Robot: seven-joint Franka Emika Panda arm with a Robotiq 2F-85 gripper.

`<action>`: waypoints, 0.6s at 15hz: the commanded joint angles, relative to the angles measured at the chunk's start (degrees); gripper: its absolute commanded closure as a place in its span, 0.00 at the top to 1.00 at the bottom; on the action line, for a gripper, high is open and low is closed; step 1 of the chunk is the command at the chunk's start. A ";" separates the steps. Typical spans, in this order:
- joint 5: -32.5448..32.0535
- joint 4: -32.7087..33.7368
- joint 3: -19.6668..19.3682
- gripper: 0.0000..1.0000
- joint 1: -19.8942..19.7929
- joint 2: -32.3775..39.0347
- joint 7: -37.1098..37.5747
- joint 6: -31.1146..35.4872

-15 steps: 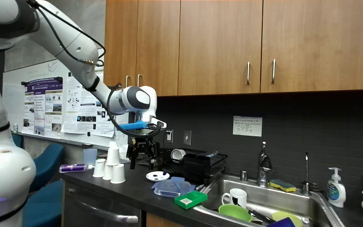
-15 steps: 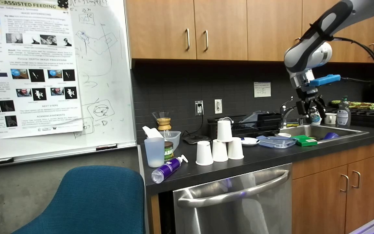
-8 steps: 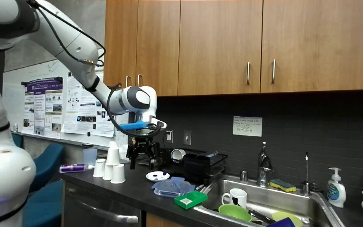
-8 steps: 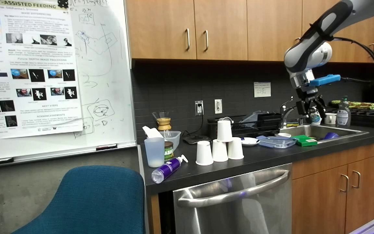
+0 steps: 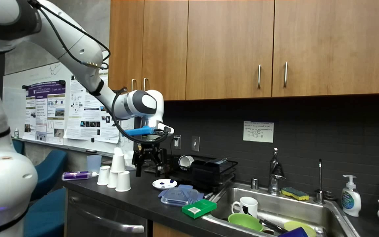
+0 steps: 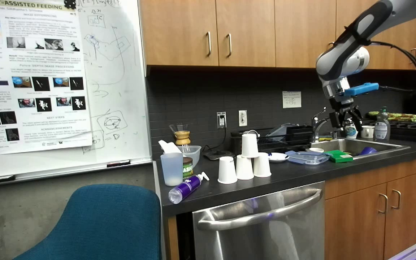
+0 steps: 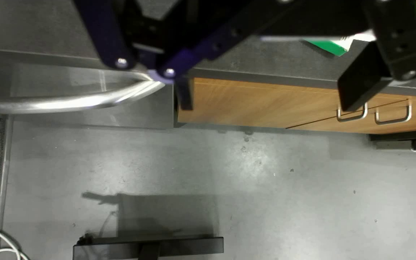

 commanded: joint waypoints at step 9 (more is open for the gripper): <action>2.95 -0.62 -1.68 1.00 -0.06 -0.83 0.44 2.00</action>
